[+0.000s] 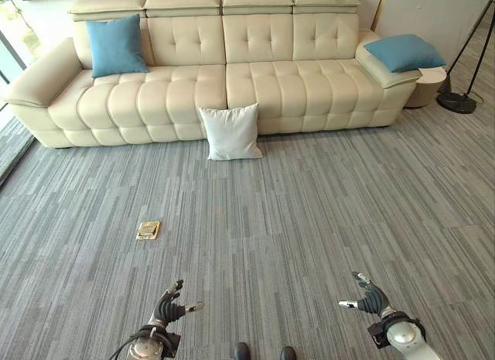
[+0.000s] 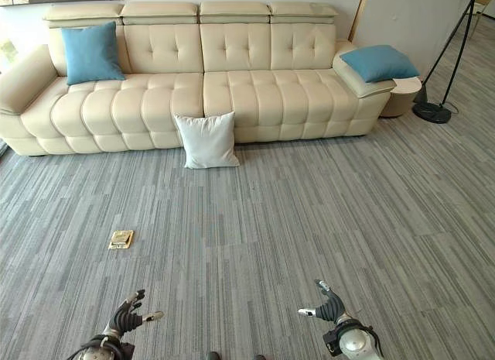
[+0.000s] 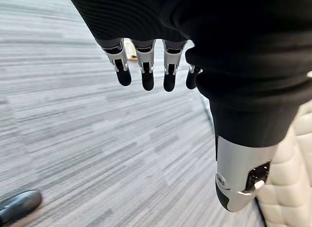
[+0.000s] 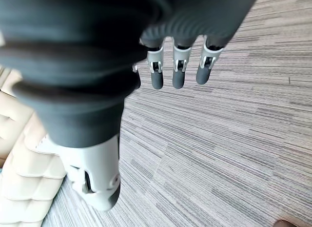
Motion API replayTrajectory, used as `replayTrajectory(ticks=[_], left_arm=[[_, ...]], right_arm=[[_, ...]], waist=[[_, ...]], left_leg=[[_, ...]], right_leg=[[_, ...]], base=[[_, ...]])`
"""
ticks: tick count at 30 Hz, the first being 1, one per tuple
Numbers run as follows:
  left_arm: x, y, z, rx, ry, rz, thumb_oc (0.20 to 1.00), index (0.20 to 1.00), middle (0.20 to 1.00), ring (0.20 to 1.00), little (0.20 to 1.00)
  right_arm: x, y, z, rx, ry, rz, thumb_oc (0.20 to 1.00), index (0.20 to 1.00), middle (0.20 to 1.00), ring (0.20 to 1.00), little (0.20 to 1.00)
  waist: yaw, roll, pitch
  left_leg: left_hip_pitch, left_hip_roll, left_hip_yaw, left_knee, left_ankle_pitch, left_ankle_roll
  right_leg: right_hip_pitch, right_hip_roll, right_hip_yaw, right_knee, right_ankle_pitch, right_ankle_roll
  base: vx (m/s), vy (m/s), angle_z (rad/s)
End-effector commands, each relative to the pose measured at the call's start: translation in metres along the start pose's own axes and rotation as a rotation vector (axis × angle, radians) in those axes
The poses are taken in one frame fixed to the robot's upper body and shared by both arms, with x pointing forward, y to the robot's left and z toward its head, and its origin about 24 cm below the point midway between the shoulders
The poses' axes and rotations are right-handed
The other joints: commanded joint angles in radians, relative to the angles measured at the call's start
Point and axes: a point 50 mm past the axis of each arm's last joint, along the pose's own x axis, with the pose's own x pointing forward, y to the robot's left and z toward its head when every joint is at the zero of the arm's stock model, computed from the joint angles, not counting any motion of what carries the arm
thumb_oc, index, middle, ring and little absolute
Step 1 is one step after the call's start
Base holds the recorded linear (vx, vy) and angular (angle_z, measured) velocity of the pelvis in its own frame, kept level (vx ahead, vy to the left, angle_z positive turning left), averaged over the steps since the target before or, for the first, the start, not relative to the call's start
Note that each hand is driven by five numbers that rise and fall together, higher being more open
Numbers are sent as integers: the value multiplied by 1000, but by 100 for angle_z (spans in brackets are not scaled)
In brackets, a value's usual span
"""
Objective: Pick up all the scattered cushions and arrange them neatly on the sofa.
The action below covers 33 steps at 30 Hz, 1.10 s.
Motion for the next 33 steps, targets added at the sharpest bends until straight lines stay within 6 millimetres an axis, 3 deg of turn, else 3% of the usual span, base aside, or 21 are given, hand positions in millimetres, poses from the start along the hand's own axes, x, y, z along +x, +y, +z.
replayTrajectory(ticks=[1, 8, 17, 27, 33], left_arm=[[5, 22, 14, 26, -64, 55, 1000, 1000, 1000, 1000, 1000], [5, 22, 11, -33, -46, 86, 1000, 1000, 1000, 1000, 1000], [6, 32, 16, -124, -68, 154, 1000, 1000, 1000, 1000, 1000], [10, 36, 31, -154, -128, 169, 1000, 1000, 1000, 1000, 1000], [11, 40, 41, -169, -164, 176, 1000, 1000, 1000, 1000, 1000]], right_arm=[[4, -17, 8, 8, -41, -51, 1000, 1000, 1000, 1000, 1000], [3, -15, -2, 75, 11, -67, 1000, 1000, 1000, 1000, 1000], [4, -17, 1, 104, 3, -91, 1000, 1000, 1000, 1000, 1000], [14, -16, 23, 110, -61, -92, 1000, 1000, 1000, 1000, 1000], [22, -15, 44, 99, -119, -79, 1000, 1000, 1000, 1000, 1000]], waist=[[-8, -33, -19], [-4, -32, -12], [8, -43, 10], [34, -71, 41], [46, -76, 67]], left_leg=[[50, 53, -18, -2, -130, -70], [57, 48, -22, -2, -135, -66], [22, 37, -26, 34, -144, -53], [-82, 10, -31, 162, -201, -27], [-112, -25, -59, 213, -239, 9]], right_leg=[[9, -88, 14, 1, -83, 124], [15, -89, 13, 1, -88, 125], [3, -101, 10, 18, -93, 127], [-58, -129, 29, 75, -91, 144], [-153, -146, 55, 234, -80, 182]], base=[[0, 0, 0], [22, 7, -1], [17, 22, 0], [9, 53, -2], [38, 125, -13]])
